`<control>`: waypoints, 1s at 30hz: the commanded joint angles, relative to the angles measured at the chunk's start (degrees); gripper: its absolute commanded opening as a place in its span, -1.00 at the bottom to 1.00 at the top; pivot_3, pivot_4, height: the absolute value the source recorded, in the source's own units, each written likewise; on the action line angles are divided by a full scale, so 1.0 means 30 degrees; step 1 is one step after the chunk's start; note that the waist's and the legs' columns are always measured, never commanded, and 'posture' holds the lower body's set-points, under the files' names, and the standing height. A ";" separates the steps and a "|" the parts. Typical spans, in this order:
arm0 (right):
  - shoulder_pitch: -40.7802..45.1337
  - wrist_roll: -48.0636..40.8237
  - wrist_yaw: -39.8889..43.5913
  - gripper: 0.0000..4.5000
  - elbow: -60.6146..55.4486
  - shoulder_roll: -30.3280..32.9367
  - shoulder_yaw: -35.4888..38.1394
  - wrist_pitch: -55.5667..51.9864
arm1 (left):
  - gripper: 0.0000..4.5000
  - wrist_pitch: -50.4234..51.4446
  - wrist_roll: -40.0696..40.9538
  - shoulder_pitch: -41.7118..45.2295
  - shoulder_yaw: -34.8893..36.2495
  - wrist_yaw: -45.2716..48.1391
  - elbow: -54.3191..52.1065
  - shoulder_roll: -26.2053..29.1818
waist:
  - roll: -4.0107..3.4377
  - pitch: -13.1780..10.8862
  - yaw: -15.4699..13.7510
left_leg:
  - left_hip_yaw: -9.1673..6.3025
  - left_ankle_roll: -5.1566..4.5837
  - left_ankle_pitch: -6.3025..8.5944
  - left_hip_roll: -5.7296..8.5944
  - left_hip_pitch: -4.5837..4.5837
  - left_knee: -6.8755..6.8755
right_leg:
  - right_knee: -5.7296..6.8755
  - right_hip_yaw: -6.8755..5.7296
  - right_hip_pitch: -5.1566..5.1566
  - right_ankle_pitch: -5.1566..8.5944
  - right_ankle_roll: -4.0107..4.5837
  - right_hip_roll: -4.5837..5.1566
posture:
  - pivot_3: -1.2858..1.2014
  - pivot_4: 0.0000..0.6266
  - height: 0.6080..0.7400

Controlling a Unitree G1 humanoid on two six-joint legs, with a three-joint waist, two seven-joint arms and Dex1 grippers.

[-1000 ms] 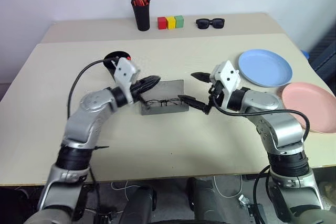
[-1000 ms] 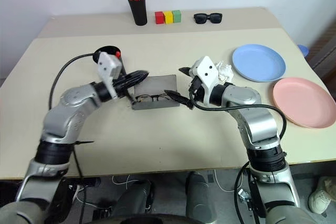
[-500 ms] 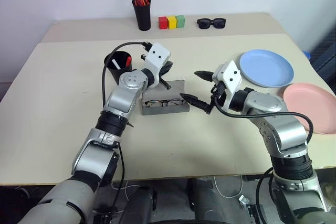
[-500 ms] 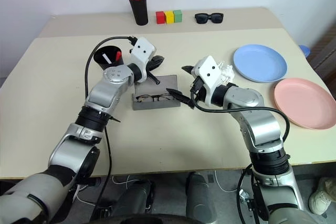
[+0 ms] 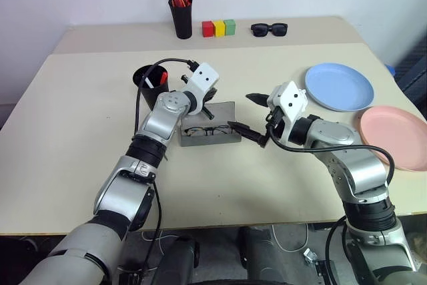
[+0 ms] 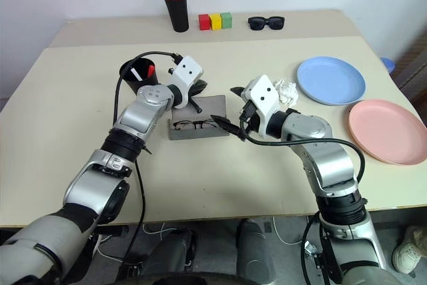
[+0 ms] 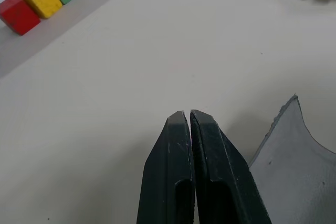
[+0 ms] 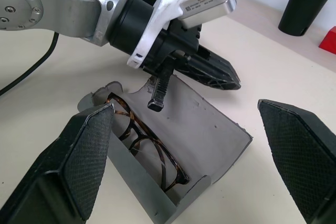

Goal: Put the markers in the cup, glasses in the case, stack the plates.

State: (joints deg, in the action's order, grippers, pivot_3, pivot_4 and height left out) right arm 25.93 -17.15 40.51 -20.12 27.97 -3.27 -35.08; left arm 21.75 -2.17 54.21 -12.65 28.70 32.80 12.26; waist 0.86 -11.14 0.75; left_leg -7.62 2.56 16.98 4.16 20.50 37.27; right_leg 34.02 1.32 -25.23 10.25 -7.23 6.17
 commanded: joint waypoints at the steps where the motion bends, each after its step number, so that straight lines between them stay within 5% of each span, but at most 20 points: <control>1: 0.0130 -0.0166 -0.0155 1.00 -0.0815 0.0032 -0.0058 0.0247 | -0.97 0.0779 0.0044 0.0354 0.0121 0.0614 -0.0440 0.0047 | 0.0000 0.0000 -0.0006 | 0.0000 0.0000 0.0000 0.0000 0.0000 0.0001 | 0.0002 -0.0001 0.0000 0.0000 0.0000 0.0000 | 0.03 -0.52 1.00; 15: 0.0114 -0.0117 -0.0326 1.00 -0.0816 0.0028 -0.0272 0.0458 | -0.97 0.4068 0.1082 0.0141 0.0835 0.2049 -0.2756 0.0387 | 0.0000 0.0000 0.0005 | -0.0002 0.0000 0.0000 0.0000 0.0000 0.0005 | 0.0009 0.0000 0.0000 0.0000 0.0000 0.0000 | 0.03 -0.52 1.00; 30: 0.0077 -0.0057 -0.0445 1.00 -0.0753 -0.0037 -0.0586 0.0735 | -0.97 0.2701 -0.0420 0.0713 0.0059 0.1536 -0.1187 0.1443 | -0.0001 0.0000 0.0011 | -0.0002 0.0009 -0.0005 0.0000 -0.0003 0.0009 | 0.0017 0.0000 -0.0002 -0.0001 0.0001 0.0000 | 0.03 -0.52 1.00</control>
State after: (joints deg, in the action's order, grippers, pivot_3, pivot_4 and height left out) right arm 25.92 -17.06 39.52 -20.13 27.94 -5.29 -34.04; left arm 32.26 -1.38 54.27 -11.44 33.60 29.44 15.64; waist 0.86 -11.14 0.78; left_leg -7.62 2.58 16.97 4.17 20.48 37.29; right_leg 34.07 1.32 -25.24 10.25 -7.22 6.17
